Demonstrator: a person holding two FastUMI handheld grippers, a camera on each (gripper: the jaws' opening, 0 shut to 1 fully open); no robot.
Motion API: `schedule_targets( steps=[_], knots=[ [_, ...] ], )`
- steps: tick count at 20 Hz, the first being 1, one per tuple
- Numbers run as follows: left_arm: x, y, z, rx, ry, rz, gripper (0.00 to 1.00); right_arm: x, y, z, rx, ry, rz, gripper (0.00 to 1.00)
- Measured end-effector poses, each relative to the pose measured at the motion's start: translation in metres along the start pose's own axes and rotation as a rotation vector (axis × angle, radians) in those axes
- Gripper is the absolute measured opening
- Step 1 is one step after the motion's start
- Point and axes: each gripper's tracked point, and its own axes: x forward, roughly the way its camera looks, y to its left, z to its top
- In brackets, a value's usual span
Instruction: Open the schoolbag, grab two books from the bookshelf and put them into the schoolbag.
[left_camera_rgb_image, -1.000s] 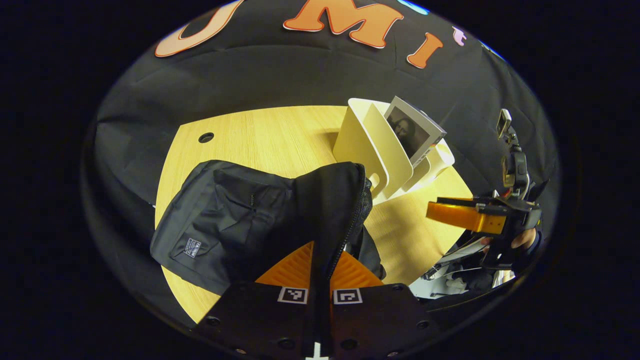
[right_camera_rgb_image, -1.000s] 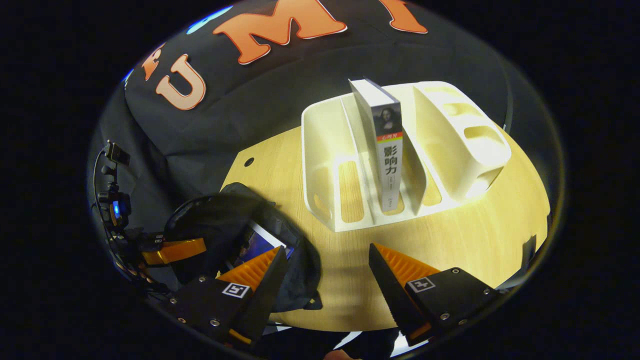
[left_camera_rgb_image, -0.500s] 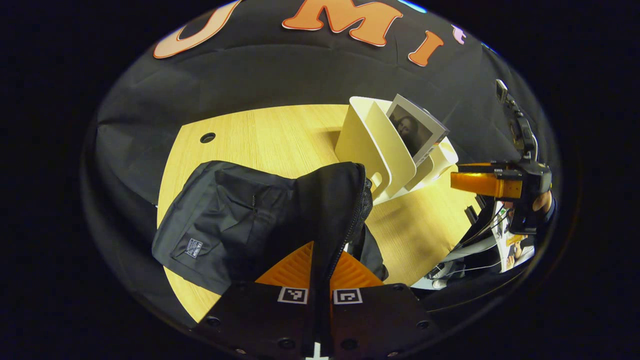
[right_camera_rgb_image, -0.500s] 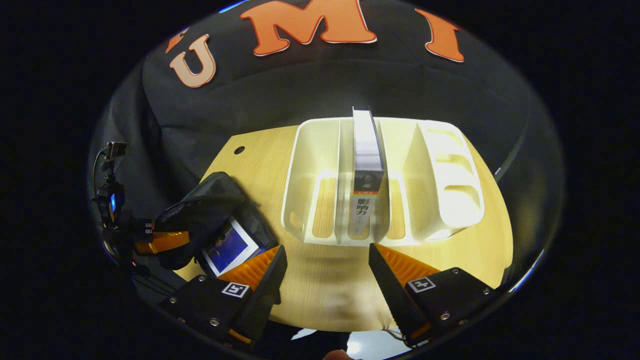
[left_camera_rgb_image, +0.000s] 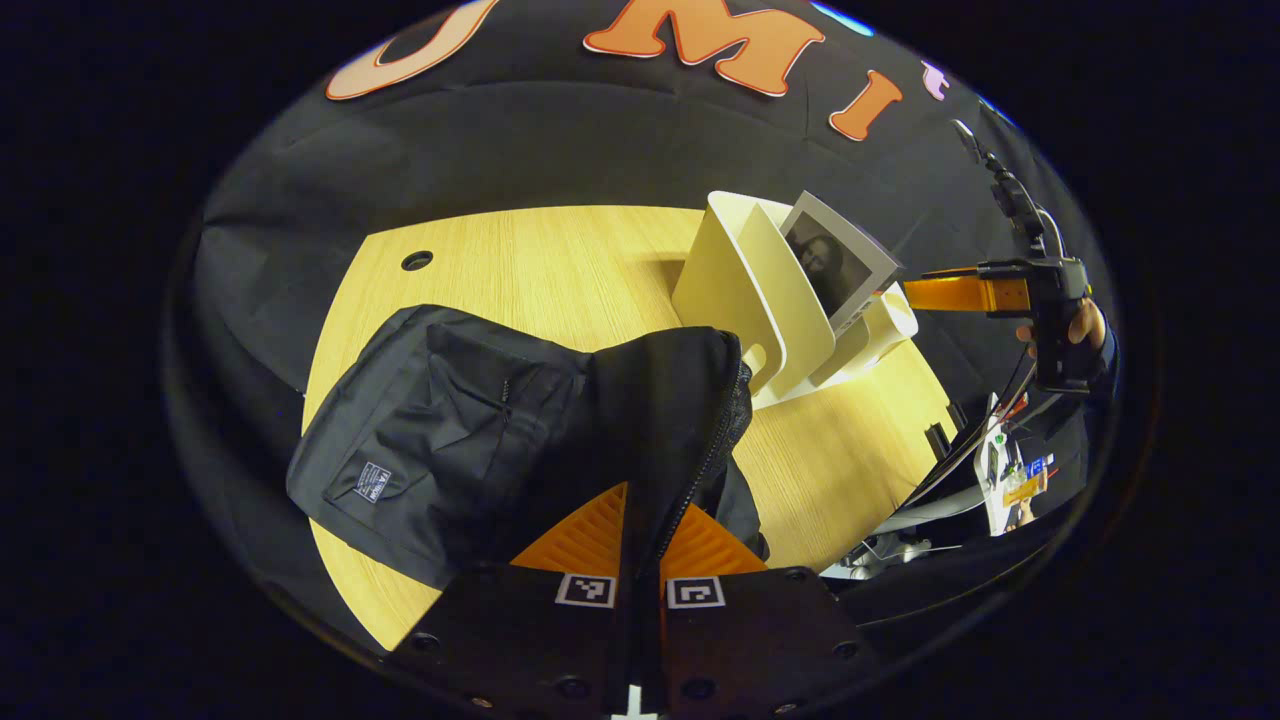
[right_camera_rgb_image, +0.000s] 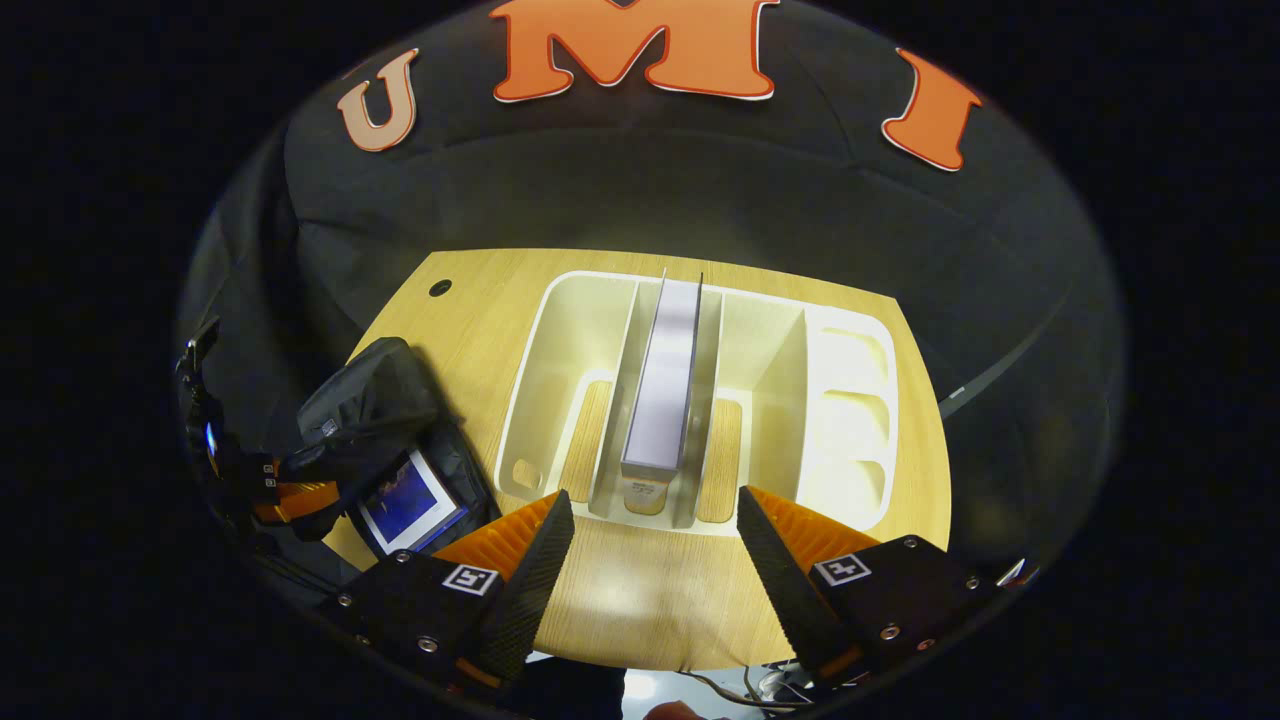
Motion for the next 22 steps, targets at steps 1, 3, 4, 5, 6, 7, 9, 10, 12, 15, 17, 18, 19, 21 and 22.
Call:
schedule_targets(
  steps=[1,3,4,5,6,7,9,10,12,15,17,18,19,21,22],
  knots=[
    [0.001,0.0,0.0,-0.002,0.001,-0.001,0.05,0.002,-0.002,0.006,-0.006,0.009,0.001,0.99],
    [0.001,0.002,-0.001,-0.003,0.002,-0.002,0.05,0.006,-0.006,0.018,-0.009,0.03,-0.001,0.99],
    [0.002,0.001,-0.002,-0.006,0.003,-0.005,0.05,0.012,-0.01,0.022,-0.009,0.053,-0.01,0.99],
    [0.003,0.002,-0.002,-0.013,0.006,-0.007,0.05,0.019,-0.014,0.027,-0.005,0.072,-0.02,0.99],
    [0.005,0.002,-0.002,-0.02,0.01,-0.009,0.05,0.025,-0.018,0.032,0.006,0.091,-0.033,0.99],
    [0.006,0.002,-0.003,-0.023,0.01,-0.011,0.05,0.032,-0.018,0.038,0.018,0.1,-0.024,0.99],
    [0.007,0.001,-0.004,-0.035,0.011,-0.018,0.05,0.039,-0.019,0.047,0.02,0.12,-0.02,0.99],
    [0.008,0.002,-0.005,-0.041,0.012,-0.021,0.05,0.043,-0.02,0.051,0.012,0.129,-0.028,0.99],
    [0.008,0.004,-0.005,-0.045,0.014,-0.022,0.05,0.051,-0.017,0.058,0.015,0.149,-0.02,0.99],
    [0.009,0.005,-0.006,-0.043,0.021,-0.021,0.05,0.064,-0.015,0.064,0.007,0.175,-0.025,0.99],
    [0.011,0.004,-0.006,-0.049,0.028,-0.022,0.05,0.074,-0.015,0.064,0.005,0.201,-0.037,0.95],
    [0.011,0.004,-0.006,-0.046,0.031,-0.023,0.05,0.08,-0.016,0.063,0.005,0.215,-0.048,0.91],
    [0.012,0.004,-0.006,-0.044,0.033,-0.024,0.05,0.084,-0.016,0.062,0.007,0.227,-0.059,0.88],
    [0.012,0.005,-0.007,-0.041,0.035,-0.027,0.05,0.091,-0.013,0.058,0.023,0.253,-0.062,0.77],
    [0.012,0.004,-0.007,-0.042,0.037,-0.03,0.05,0.093,-0.009,0.057,0.041,0.268,-0.057,0.58]
  ],
)
